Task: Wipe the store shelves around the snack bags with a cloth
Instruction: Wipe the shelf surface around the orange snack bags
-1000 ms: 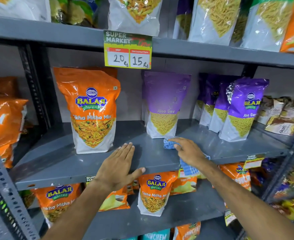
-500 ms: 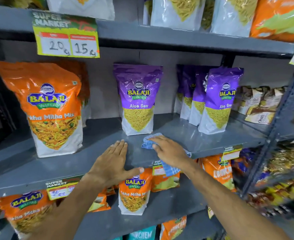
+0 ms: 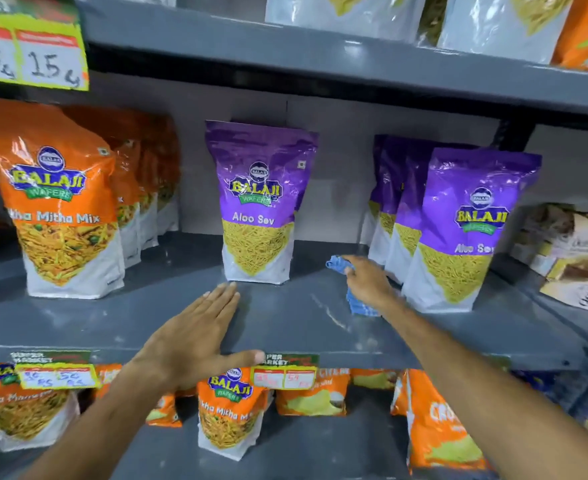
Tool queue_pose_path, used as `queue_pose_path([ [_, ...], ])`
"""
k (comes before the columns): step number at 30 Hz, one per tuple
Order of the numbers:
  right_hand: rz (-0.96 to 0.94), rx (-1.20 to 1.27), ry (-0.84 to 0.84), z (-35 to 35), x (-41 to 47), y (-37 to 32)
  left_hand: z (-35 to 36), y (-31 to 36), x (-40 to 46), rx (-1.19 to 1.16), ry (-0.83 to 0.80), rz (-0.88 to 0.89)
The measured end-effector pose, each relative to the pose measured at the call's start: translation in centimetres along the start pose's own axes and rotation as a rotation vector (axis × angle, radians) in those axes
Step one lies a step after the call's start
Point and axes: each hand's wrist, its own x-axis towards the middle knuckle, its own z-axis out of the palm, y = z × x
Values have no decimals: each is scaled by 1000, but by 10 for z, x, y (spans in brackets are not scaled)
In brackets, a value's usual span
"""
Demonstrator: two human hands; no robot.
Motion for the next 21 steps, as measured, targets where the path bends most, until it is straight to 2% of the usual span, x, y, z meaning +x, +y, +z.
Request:
queue_pose_path([
  [2,9,-96,-59,4,32,0,0,1,1,7,2,-13],
  [5,-2,-72,-171,11,70,-10,1,1,1,25,4,-30],
  [12,-61,-18,-225,23,113,-35,-2,2,2,31,-36,-47],
  [18,-164,85,-215,30,93,-25,-3,1,2,23,-46,-19],
  [21,-155,1,-194,21,55,-32,-4,2,1,12,-46,-19],
])
